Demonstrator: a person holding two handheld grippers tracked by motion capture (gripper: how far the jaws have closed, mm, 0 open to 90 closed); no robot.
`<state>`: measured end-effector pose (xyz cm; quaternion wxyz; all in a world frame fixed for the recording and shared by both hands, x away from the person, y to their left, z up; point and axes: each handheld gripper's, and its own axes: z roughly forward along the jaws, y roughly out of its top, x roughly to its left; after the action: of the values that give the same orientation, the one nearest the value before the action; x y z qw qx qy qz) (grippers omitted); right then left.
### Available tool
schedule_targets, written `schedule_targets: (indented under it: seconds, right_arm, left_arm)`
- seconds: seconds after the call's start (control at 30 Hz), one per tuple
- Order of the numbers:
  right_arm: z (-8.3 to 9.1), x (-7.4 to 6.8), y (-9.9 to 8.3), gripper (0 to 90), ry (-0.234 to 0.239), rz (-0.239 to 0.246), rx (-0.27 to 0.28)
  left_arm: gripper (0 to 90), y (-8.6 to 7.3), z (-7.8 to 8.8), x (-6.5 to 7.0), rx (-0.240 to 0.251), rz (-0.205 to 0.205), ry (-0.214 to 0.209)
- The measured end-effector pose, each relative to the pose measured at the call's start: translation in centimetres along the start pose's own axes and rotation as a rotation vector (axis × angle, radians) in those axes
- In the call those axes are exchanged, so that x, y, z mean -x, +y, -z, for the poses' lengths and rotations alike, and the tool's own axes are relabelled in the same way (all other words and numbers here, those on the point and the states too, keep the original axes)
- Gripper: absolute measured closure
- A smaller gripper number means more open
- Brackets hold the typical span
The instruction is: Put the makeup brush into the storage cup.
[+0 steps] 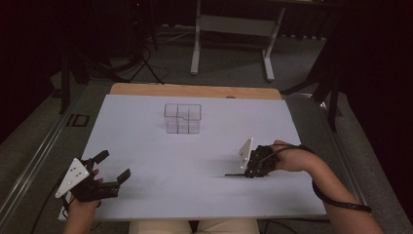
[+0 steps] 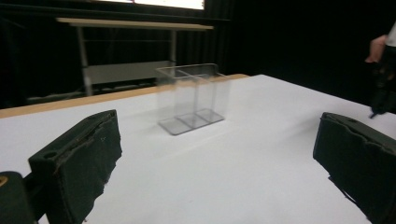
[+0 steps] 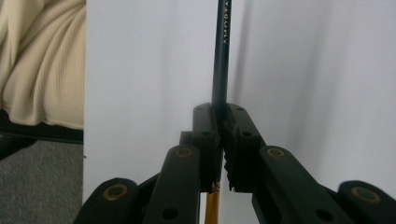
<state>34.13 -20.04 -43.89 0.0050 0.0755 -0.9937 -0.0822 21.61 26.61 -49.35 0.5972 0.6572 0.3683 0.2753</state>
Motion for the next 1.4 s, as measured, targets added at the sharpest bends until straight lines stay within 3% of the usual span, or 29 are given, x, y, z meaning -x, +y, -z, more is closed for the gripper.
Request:
schedule_targets:
  seconds: [0.1,0.2,0.5,0.6,0.7,0.83,0.93,1.0,1.2,1.4]
  right_arm:
    - [0.1,-0.2,0.1,83.5,-0.011,-0.019,0.0]
    - [0.5,-0.5,0.5,83.5,-0.042,-0.041,0.016]
    - [1.6,-1.7,1.9,83.5,-0.069,-0.016,0.049]
    - [2.2,-1.8,2.2,83.5,-0.094,-0.008,0.102]
    - [2.6,-1.8,2.4,83.5,-0.12,-0.004,0.15]
    - [2.4,-1.8,2.5,83.5,-0.128,-0.001,0.156]
    - [2.2,-1.8,2.6,83.5,-0.124,0.005,0.159]
    - [2.3,-1.9,2.7,83.5,-0.127,0.005,0.171]
    - [2.4,-2.1,3.2,83.5,-0.14,0.019,0.206]
    - [2.6,-2.3,4.1,83.5,-0.142,0.041,0.23]
  left_arm:
    - [1.9,0.3,-0.5,0.3,-0.01,-0.01,-0.031]
    - [1.9,1.1,-1.4,1.0,-0.049,-0.033,-0.092]
    - [5.5,3.0,-4.0,2.9,-0.114,-0.037,-0.26]
    - [5.5,3.5,-5.0,3.8,-0.133,-0.059,-0.307]
    - [5.5,3.8,-5.9,4.8,-0.141,-0.05,-0.358]
    - [4.8,4.2,-7.0,5.8,-0.173,-0.024,-0.412]
    - [4.7,4.6,-7.7,6.6,-0.192,-0.024,-0.434]
    - [4.7,4.8,-8.1,7.1,-0.186,-0.044,-0.433]
    - [4.7,5.4,-9.2,8.4,-0.197,-0.096,-0.518]
    - [5.0,5.3,-10.5,9.4,-0.224,-0.103,-0.559]
